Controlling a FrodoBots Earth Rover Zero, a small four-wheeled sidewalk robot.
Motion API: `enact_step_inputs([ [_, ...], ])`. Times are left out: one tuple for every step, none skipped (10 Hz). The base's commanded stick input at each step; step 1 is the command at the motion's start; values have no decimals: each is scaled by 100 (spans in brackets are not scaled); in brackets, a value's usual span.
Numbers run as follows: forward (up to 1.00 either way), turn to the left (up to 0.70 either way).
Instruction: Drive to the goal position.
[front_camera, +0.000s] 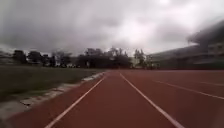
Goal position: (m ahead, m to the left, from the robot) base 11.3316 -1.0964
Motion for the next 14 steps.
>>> enact_step_inputs([
  [70, 2],
  [70, 4],
  [70, 1],
  [70, -5],
  [70, -35],
  [70, -35],
  [70, -19],
  [70, 8],
  [70, 4],
  [70, 0],
  [70, 0],
  [70, 0],
  [70, 0],
  [70, 0],
])
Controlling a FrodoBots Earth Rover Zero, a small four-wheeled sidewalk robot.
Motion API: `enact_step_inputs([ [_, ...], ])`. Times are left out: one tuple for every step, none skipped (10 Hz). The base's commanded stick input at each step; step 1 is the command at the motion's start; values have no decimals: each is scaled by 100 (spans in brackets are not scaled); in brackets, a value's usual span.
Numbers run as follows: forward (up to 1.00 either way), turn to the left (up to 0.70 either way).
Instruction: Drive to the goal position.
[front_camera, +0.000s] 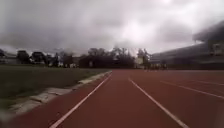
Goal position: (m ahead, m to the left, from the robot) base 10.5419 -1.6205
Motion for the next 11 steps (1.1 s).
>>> enact_step_inputs([
  [70, 0],
  [70, 0],
  [70, 0],
  [70, 0],
  [70, 0],
  [70, 7],
  [70, -31],
  [70, -34],
  [70, -35],
  [70, -33],
  [70, -7],
])
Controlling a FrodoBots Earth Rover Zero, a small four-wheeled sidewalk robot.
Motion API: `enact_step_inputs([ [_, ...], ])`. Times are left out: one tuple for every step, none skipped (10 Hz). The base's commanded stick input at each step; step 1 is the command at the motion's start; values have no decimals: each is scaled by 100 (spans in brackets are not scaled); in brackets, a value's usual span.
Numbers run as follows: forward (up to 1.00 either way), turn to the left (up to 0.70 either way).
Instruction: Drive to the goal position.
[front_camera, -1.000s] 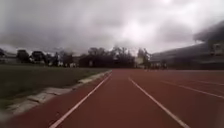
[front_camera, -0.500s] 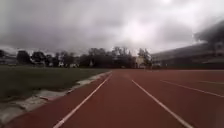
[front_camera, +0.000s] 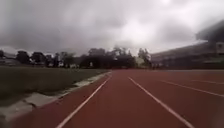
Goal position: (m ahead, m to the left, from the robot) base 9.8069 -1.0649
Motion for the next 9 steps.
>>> enact_step_inputs([
  [70, 8],
  [70, 14],
  [70, 0],
  [70, 0],
  [70, 0],
  [70, 8],
  [70, 1],
  [70, 4],
  [70, 7],
])
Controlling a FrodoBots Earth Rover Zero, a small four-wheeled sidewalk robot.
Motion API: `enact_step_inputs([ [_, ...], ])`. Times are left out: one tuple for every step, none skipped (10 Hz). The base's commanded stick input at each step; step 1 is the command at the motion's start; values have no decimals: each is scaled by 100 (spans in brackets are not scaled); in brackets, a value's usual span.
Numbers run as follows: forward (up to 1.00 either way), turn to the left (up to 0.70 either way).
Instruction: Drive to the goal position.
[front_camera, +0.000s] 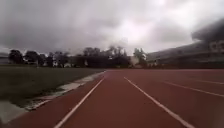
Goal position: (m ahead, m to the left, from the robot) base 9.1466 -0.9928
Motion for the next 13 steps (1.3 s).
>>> enact_step_inputs([
  [70, 2],
  [70, 0],
  [70, 0],
  [70, 0],
  [70, 0],
  [70, 0],
  [70, 3],
  [70, 10],
  [70, -11],
  [70, -35],
  [70, -35],
  [70, -17],
  [70, 12],
])
